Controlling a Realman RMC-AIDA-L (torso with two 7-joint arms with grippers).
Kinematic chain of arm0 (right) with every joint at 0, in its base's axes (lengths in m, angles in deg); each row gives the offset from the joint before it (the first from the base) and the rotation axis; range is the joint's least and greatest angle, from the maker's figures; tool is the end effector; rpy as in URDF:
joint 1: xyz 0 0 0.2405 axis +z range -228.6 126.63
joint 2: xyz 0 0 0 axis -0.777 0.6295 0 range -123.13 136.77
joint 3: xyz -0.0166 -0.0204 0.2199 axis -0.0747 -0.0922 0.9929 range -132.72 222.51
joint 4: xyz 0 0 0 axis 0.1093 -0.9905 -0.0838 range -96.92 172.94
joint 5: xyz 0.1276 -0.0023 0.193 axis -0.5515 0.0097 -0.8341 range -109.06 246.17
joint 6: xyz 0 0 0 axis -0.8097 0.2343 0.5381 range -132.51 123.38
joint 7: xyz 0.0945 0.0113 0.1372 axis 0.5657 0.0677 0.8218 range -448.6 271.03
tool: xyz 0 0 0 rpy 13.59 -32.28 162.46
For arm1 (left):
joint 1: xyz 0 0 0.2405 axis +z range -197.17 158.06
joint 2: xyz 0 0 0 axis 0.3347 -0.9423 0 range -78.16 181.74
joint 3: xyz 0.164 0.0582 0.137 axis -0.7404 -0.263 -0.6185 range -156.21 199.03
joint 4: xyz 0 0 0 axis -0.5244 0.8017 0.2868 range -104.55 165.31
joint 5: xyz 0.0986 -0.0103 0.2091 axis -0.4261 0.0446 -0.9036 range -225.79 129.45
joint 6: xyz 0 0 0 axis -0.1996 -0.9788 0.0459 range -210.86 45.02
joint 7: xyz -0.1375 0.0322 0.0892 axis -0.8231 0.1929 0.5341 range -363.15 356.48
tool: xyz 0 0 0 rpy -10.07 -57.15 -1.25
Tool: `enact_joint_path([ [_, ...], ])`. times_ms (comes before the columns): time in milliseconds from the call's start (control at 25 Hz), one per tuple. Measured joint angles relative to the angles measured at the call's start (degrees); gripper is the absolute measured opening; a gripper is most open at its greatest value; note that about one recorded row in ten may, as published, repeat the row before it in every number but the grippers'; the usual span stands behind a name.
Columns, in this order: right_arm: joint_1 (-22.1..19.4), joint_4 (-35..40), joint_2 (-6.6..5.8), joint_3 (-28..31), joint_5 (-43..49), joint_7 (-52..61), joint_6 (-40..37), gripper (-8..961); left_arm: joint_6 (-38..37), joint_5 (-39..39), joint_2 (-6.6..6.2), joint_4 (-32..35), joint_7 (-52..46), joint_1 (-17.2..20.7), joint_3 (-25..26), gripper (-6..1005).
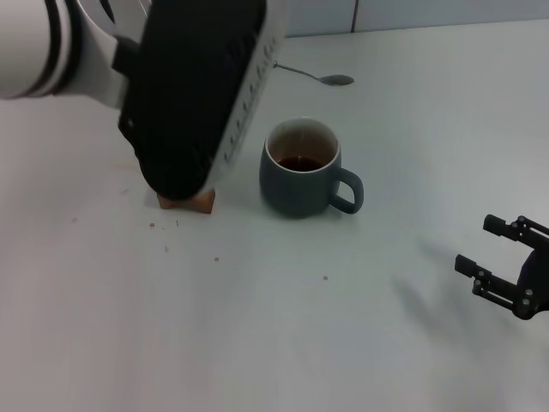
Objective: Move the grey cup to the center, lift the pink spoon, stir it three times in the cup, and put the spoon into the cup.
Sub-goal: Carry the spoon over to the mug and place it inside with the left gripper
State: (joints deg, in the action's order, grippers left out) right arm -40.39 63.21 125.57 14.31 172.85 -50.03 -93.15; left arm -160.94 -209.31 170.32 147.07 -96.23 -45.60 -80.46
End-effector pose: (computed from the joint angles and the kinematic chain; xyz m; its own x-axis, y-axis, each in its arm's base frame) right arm 0.3448 0.2388 -0.0015 0.8311 -0.1063 -0.5459 -0.4374 -0.7311 -0.5237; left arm -0.0130 0.3288 0.0249 0.5083 -0.5785 -0.6380 -0.8455 -0.4759 -0.2420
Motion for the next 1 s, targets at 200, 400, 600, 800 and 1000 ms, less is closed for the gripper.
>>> enact_joint_path([
  [200, -0.4, 0.0, -0.01, 0.0, 0.0, -0.3, 0.0, 702, 3.0, -4.4, -0.05, 0.6, 1.4, 2.0, -4.8, 164],
  [400, -0.7, 0.1, -0.01, 0.5, 0.0, -0.3, 0.0, 703, 2.3, -4.5, -0.12, 0.6, 4.4, 2.1, -5.5, 166],
  [600, -1.0, 0.1, 0.08, 1.3, 0.1, -0.3, 0.0, 703, 2.3, -4.6, -0.14, 0.3, 6.3, 2.3, -5.6, 168],
  [800, -1.1, 0.0, 0.15, 1.4, 0.1, -0.3, 0.7, 702, 6.3, -4.7, -0.33, -1.7, 10.9, 3.4, -5.0, 171],
  [1000, -1.1, 0.0, 0.17, 1.6, 0.0, -0.2, 1.4, 702, 8.3, -4.7, -0.29, -3.7, 12.5, 3.5, -4.4, 173],
])
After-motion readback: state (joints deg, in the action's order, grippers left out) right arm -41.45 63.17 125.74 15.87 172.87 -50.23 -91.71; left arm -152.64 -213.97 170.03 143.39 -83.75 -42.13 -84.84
